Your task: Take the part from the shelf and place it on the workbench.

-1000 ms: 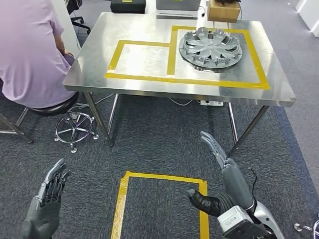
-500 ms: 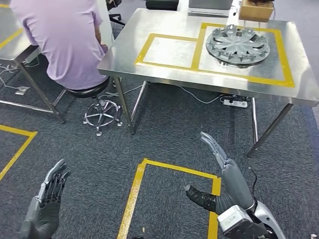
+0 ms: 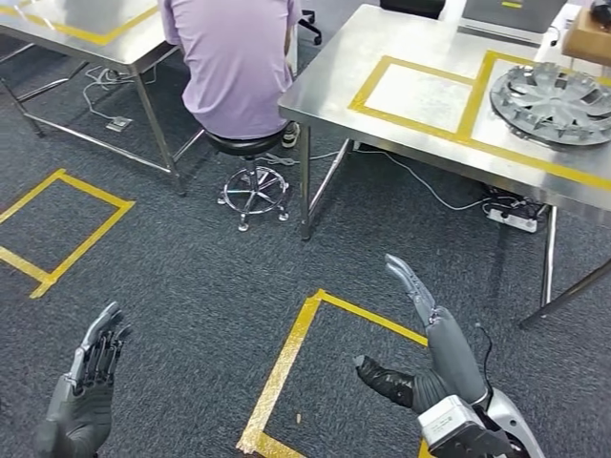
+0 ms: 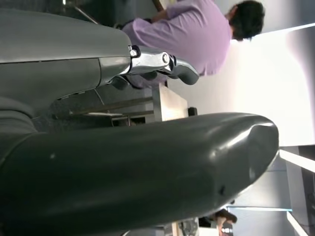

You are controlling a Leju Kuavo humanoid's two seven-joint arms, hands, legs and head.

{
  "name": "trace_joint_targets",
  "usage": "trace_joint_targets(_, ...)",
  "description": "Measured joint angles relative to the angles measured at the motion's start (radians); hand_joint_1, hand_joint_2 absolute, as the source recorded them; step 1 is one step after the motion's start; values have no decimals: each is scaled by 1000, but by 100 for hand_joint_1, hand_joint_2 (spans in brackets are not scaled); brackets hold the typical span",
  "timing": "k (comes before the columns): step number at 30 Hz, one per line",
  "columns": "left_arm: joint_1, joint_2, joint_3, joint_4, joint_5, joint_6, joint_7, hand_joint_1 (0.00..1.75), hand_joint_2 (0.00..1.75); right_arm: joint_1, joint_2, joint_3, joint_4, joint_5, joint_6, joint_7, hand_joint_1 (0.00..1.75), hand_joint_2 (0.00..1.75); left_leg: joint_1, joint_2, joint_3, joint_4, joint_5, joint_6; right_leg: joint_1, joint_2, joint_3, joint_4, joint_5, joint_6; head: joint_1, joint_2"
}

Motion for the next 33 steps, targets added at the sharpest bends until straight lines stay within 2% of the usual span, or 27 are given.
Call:
trace_joint_targets(1,0,0,1,0,0,0,0,0,0,2,0,0,1,0,0,0,0,175,-4,-13,-6,1,5,1,1,3,-8,22,0,-4,1,0)
trace_joint_targets(2,1,-1,1,0,0,0,0,0,0,2,0,0,2,0,0,0,0,175,-8,-26,-11,1,11,2,2,6,3,3,19,-9,1,0)
trace_joint_targets(3,1,-1,2,0,0,0,0,0,0,3,0,0,2,0,0,0,0,175,-13,-40,-15,1,15,3,4,15,35,-54,52,-18,1,0)
trace_joint_targets(5,0,-2,2,0,-1,0,0,0,0,3,0,0,2,0,0,0,0,175,-17,-65,-21,2,24,1,8,58,109,-197,105,-42,-1,0)
trace_joint_targets(6,0,-3,2,0,-2,0,0,0,0,3,0,0,2,1,0,-1,0,175,-17,-75,-25,3,29,-2,10,76,133,-245,117,-50,-2,0)
trace_joint_targets(7,0,-3,2,0,-5,0,-1,0,0,4,0,0,2,2,0,-2,0,175,-15,-85,-29,3,33,-7,12,86,142,-267,118,-54,-3,0)
trace_joint_targets(9,1,-1,2,0,-10,3,-7,0,0,6,0,0,1,4,1,-4,0,175,-12,-105,-37,1,42,-22,13,68,145,-278,126,-53,-3,0)
trace_joint_targets(10,3,2,2,0,-11,6,-12,0,0,6,0,0,1,5,2,-4,0,175,-12,-101,-43,5,40,-28,11,56,149,-284,133,-54,-4,0)
trace_joint_targets(11,4,6,2,0,-11,10,-18,0,0,7,0,-1,0,6,2,-5,0,175,-12,-85,-52,21,28,-33,8,42,151,-291,141,-56,-6,0)
trace_joint_targets(12,3,11,2,0,-10,12,-23,0,0,8,0,-1,0,6,2,-6,0,175,-12,-60,-68,55,2,-38,4,28,153,-296,147,-57,-9,0)
trace_joint_targets(13,3,16,2,1,-9,14,-26,0,0,11,0,-1,0,7,3,-6,0,175,-9,-32,-90,110,-35,-43,4,13,150,-297,151,-59,-12,0)
trace_joint_targets(14,2,21,2,2,-9,15,-28,0,0,14,0,-1,1,8,3,-7,0,175,-4,-15,-116,175,-72,-50,4,-3,147,-297,152,-60,-15,0)
trace_joint_targets(15,1,24,2,2,-9,15,-30,0,0,18,0,-1,2,8,3,-7,0,175,1,-7,-137,233,-99,-56,4,-19,143,-295,153,-59,-15,0)
trace_joint_targets(16,1,28,2,3,-9,17,-31,0,0,20,0,0,3,8,3,-7,0,175,5,-4,-145,266,-108,-62,4,-35,140,-293,153,-58,-15,0)
trace_joint_targets(17,1,31,2,4,-9,19,-31,0,0,22,0,0,3,8,3,-7,0,175,9,-1,-134,259,-99,-66,3,-50,138,-290,152,-55,-15,0)
trace_joint_targets(18,1,33,2,4,-9,21,-31,0,0,23,0,-1,4,8,3,-7,0,175,12,6,-104,214,-74,-69,1,-64,135,-286,151,-52,-15,0)
trace_joint_targets(19,1,36,1,4,-9,23,-31,0,0,23,0,-1,4,8,3,-7,0,175,14,22,-63,143,-47,-72,0,-76,133,-280,148,-47,-15,0)
trace_joint_targets(21,1,39,0,5,-7,25,-32,0,0,24,0,-1,3,8,4,-7,0,175,11,54,-4,36,-16,-64,3,-97,127,-269,140,-34,-14,0)
trace_joint_targets(22,1,40,0,5,-5,27,-32,0,0,25,0,-1,3,8,4,-6,0,175,8,61,6,15,-15,-56,5,-105,128,-266,137,-27,-12,0)
trace_joint_targets(24,5,42,-1,5,-1,29,-32,0,0,28,0,-1,3,8,4,-6,0,175,5,46,0,14,-12,-40,4,-120,132,-265,136,-17,-10,0)
trace_joint_targets(25,6,43,-1,5,0,30,-33,0,0,30,0,-2,3,8,4,-6,0,175,5,37,-2,12,-10,-34,2,-116,133,-262,132,-10,-8,0)
trace_joint_targets(27,7,45,-4,5,0,34,-33,0,0,39,-1,-7,3,9,5,-8,0,175,8,19,-6,9,-2,-20,-3,-69,112,-218,94,-1,-5,0)
trace_joint_targets(29,5,47,-10,5,-1,39,-34,0,0,56,-5,-17,3,9,6,-12,0,175,7,-2,-14,8,5,-11,-3,-14,56,-94,23,1,-1,0)
trace_joint_targets(30,5,47,-13,6,-3,42,-34,0,0,65,-8,-22,3,9,8,-15,0,175,6,-14,-18,8,7,-8,-3,-2,25,-27,-4,-1,-1,0)
trace_joint_targets(31,5,48,-17,6,-5,47,-35,0,0,75,-11,-28,3,8,9,-20,0,175,4,-27,-22,9,9,-6,-2,2,4,16,-15,-3,-1,0)
trace_joint_targets(32,5,49,-21,7,-8,52,-35,0,0,84,-13,-34,3,7,11,-25,0,175,3,-40,-23,9,11,-6,-2,5,1,22,-5,-6,-1,0)
trace_joint_targets(33,4,49,-26,8,-11,58,-35,0,0,93,-15,-41,3,6,13,-32,0,175,2,-55,-24,9,13,-6,-1,9,18,-13,23,-9,-1,0)
